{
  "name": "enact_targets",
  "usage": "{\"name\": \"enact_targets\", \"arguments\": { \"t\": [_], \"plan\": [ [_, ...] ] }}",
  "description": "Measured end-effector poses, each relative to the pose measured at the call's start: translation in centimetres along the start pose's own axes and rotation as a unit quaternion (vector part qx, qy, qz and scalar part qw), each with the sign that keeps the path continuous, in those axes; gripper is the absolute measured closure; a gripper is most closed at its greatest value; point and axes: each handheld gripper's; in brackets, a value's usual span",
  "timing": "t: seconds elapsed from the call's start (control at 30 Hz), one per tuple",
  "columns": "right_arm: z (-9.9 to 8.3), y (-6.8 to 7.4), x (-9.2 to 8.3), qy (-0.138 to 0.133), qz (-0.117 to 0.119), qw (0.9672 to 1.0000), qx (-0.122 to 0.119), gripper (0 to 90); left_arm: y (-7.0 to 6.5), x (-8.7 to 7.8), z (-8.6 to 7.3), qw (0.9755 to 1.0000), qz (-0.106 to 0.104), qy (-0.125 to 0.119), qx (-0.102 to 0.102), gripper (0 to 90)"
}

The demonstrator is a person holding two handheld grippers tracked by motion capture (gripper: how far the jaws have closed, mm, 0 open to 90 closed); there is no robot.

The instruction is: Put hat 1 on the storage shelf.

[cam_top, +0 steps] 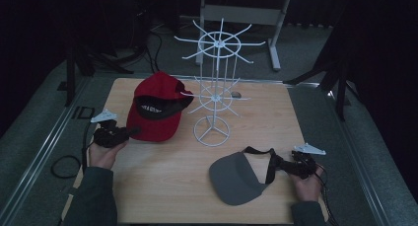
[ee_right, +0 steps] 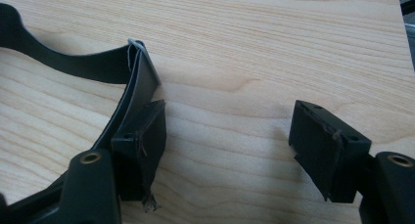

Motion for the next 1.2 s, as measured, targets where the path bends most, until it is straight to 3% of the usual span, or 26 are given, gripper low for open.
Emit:
{"name": "enact_targets", "arguments": {
  "t": [0.57,0.83,1.2],
  "plan": [
    [0.0,0.0,0.0,0.0,0.0,1.0,0.0,29.7,0.0,-1.6,1.7,0.9989,0.023,-0.041,-0.004,86.1],
    [0.0,0.0,0.0,0.0,0.0,1.0,-0.001,29.7,-0.3,-1.9,2.5,0.9984,0.033,-0.045,0.008,86.1],
    [0.0,0.0,0.0,0.0,0.0,1.0,-0.001,29.7,-0.2,-2.6,3.2,0.9969,0.039,-0.068,-0.001,86.0]
  ]
}}
Point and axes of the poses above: each handheld gripper's, and its own axes: x roughly forward along the jaws, z roughly out of its top, y roughly to its left, and after that the axes turned 9 degrees about z, right-handed
